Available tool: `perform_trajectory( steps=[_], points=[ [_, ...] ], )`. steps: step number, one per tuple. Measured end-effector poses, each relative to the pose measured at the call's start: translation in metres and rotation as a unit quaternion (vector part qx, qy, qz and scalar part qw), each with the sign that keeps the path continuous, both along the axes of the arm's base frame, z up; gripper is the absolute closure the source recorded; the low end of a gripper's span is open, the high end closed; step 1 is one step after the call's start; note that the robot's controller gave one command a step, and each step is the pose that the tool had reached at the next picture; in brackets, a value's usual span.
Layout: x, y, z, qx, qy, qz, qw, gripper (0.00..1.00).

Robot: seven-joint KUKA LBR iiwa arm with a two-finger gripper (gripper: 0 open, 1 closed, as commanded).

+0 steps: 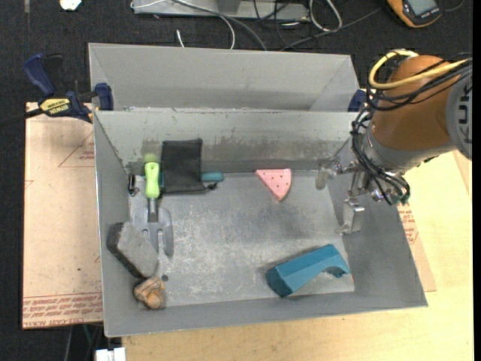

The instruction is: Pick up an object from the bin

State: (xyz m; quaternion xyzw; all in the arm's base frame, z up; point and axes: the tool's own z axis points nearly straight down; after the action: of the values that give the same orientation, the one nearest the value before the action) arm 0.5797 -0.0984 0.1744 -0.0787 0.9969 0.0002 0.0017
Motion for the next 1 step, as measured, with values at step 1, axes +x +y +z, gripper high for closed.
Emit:
perform_trajectory(
  steps=[1],
  points=[
    [-0.0460, 0.0306, -0.0147, -0.001, -0.0021, 0.142, 0.9898, 0.00]
  ],
)
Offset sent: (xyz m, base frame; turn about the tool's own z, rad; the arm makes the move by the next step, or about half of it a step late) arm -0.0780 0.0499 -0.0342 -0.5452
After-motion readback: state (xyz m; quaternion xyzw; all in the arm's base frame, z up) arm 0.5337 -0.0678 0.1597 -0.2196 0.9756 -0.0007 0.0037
